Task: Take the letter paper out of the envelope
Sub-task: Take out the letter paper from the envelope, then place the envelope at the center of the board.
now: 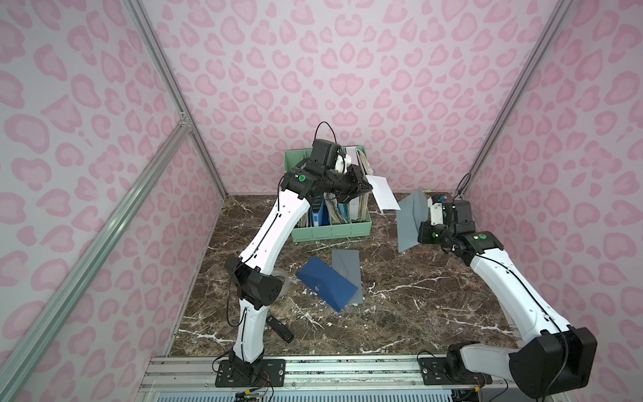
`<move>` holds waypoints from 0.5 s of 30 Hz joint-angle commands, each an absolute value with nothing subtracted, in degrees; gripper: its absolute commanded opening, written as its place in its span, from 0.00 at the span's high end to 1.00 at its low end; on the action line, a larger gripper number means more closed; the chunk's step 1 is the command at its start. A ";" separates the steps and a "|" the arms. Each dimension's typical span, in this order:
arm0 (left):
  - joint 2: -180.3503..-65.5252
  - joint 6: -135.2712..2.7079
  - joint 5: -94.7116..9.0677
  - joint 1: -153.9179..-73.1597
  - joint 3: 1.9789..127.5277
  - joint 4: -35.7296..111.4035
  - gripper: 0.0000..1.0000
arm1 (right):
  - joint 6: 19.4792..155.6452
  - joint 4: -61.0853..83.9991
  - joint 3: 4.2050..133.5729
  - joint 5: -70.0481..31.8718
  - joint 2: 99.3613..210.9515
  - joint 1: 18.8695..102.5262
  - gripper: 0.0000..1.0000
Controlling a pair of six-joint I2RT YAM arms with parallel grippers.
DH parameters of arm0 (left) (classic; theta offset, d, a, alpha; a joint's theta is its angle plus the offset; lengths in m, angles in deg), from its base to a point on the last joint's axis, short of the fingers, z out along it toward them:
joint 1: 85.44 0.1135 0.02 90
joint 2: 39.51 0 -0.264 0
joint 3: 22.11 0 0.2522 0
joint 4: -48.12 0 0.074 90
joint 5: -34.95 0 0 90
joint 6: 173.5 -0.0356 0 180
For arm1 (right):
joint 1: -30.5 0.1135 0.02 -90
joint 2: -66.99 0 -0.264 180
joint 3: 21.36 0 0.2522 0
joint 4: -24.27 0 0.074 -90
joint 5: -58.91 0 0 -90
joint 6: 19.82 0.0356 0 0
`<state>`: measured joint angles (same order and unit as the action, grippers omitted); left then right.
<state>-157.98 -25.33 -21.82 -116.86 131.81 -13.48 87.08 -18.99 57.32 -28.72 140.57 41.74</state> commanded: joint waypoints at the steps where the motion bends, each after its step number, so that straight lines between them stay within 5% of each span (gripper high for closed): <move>1: -156.56 -26.71 -20.26 -116.85 127.95 -10.07 1.00 | 94.07 -16.28 55.97 -25.70 142.82 39.29 1.00; 15: -151.08 -31.51 -18.84 -116.90 113.22 -5.97 1.00 | 97.77 -1.75 62.61 -12.42 165.35 37.88 1.00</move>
